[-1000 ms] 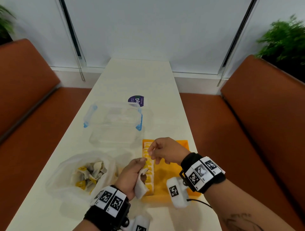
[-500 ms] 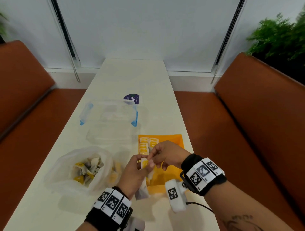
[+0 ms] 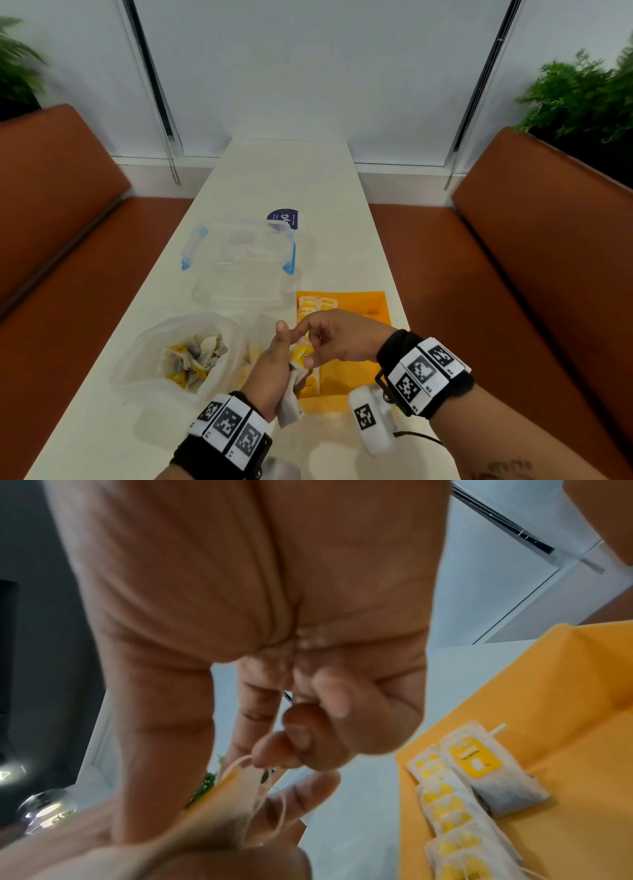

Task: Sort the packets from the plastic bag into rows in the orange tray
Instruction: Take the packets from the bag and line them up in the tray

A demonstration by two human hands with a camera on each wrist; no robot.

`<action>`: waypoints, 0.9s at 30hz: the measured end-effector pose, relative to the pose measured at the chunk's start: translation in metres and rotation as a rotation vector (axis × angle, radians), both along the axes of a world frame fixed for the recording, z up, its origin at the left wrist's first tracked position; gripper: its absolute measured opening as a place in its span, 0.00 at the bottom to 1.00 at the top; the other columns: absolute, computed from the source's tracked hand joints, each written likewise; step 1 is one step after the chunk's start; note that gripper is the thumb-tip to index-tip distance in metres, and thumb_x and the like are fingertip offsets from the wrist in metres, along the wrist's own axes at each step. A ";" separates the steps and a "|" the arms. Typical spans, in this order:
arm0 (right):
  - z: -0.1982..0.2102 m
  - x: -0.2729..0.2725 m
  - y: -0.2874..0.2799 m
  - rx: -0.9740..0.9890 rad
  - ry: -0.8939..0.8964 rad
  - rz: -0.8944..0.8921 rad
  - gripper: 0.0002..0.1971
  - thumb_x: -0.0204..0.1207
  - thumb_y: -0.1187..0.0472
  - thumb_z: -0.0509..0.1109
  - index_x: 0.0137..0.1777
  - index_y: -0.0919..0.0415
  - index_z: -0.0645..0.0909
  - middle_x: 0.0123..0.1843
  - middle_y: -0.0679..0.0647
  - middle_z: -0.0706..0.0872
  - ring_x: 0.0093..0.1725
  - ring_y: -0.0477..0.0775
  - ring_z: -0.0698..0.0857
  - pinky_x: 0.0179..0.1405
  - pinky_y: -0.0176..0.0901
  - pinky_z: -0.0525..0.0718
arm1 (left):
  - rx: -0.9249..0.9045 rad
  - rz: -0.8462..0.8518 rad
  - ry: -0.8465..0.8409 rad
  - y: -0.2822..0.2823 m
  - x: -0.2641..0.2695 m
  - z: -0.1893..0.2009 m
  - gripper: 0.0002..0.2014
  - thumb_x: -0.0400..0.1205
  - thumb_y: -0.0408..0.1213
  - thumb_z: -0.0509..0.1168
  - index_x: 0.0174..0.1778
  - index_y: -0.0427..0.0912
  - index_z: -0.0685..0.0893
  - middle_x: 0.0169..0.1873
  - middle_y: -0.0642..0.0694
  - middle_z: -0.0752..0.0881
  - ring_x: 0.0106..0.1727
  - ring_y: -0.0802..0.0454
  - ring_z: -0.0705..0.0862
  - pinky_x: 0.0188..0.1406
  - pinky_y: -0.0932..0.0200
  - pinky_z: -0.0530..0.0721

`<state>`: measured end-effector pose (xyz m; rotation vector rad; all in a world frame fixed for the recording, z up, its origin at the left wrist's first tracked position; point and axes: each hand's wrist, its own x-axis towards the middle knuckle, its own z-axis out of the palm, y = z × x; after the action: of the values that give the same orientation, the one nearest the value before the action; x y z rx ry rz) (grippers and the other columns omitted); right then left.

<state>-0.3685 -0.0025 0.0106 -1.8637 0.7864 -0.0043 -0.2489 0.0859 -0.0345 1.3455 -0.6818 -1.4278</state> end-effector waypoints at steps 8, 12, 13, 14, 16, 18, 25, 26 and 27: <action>-0.003 0.001 -0.006 -0.027 -0.043 -0.040 0.12 0.69 0.64 0.78 0.34 0.49 0.80 0.32 0.42 0.79 0.29 0.36 0.75 0.34 0.29 0.71 | 0.059 -0.024 0.071 -0.002 0.006 0.000 0.31 0.76 0.64 0.42 0.54 0.45 0.80 0.18 0.44 0.71 0.14 0.57 0.68 0.15 0.68 0.62; -0.004 -0.003 -0.015 -0.053 -0.184 -0.245 0.11 0.72 0.65 0.75 0.34 0.53 0.79 0.34 0.44 0.81 0.29 0.35 0.77 0.31 0.26 0.74 | 0.129 -0.005 0.074 -0.006 0.015 -0.010 0.27 0.80 0.61 0.47 0.52 0.43 0.81 0.23 0.47 0.78 0.15 0.58 0.68 0.14 0.67 0.66; -0.006 -0.005 -0.021 -0.093 -0.197 -0.328 0.11 0.74 0.66 0.74 0.35 0.54 0.77 0.34 0.46 0.81 0.26 0.35 0.77 0.28 0.26 0.74 | 0.134 0.001 0.080 -0.007 0.017 -0.013 0.27 0.81 0.60 0.48 0.53 0.41 0.81 0.22 0.47 0.78 0.16 0.58 0.69 0.15 0.67 0.67; -0.009 -0.007 -0.027 -0.147 -0.185 -0.407 0.12 0.75 0.66 0.72 0.35 0.54 0.74 0.34 0.49 0.81 0.24 0.36 0.77 0.26 0.28 0.75 | 0.136 0.008 0.090 -0.008 0.018 -0.015 0.27 0.82 0.58 0.49 0.54 0.39 0.82 0.22 0.48 0.77 0.16 0.58 0.69 0.15 0.67 0.68; -0.016 -0.014 -0.042 -0.256 -0.061 -0.502 0.13 0.77 0.66 0.69 0.35 0.54 0.71 0.35 0.54 0.80 0.27 0.44 0.78 0.26 0.32 0.75 | 0.144 0.033 0.109 -0.010 0.020 -0.019 0.25 0.83 0.55 0.50 0.53 0.36 0.81 0.22 0.47 0.75 0.16 0.59 0.70 0.15 0.68 0.70; -0.025 -0.019 -0.055 -0.334 0.129 -0.483 0.14 0.78 0.66 0.67 0.34 0.52 0.69 0.39 0.55 0.82 0.32 0.50 0.79 0.26 0.34 0.73 | 0.147 0.056 0.126 -0.012 0.020 -0.020 0.23 0.84 0.52 0.51 0.52 0.36 0.81 0.23 0.47 0.74 0.15 0.59 0.71 0.16 0.69 0.72; -0.048 0.007 -0.081 -0.222 0.510 -0.243 0.08 0.77 0.71 0.67 0.43 0.57 0.75 0.33 0.51 0.81 0.28 0.46 0.82 0.20 0.32 0.78 | 0.140 0.070 0.099 -0.018 0.022 -0.029 0.17 0.85 0.45 0.54 0.51 0.36 0.82 0.26 0.45 0.74 0.16 0.61 0.73 0.17 0.69 0.73; -0.050 0.013 -0.082 -0.202 0.519 -0.246 0.06 0.78 0.71 0.67 0.47 0.60 0.75 0.32 0.52 0.82 0.28 0.47 0.83 0.23 0.34 0.81 | 0.138 0.070 0.110 -0.019 0.021 -0.029 0.16 0.85 0.45 0.55 0.52 0.36 0.81 0.26 0.45 0.74 0.16 0.61 0.73 0.17 0.69 0.73; -0.051 0.018 -0.084 -0.201 0.532 -0.246 0.06 0.77 0.72 0.67 0.50 0.62 0.76 0.33 0.53 0.83 0.30 0.49 0.84 0.27 0.37 0.84 | 0.134 0.068 0.117 -0.020 0.021 -0.029 0.16 0.85 0.44 0.55 0.52 0.36 0.81 0.26 0.45 0.74 0.16 0.61 0.73 0.17 0.69 0.74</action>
<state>-0.3501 -0.0861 -0.0408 -1.9679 1.4227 0.2748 -0.2280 0.0657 -0.0635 1.3630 -0.4669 -1.5060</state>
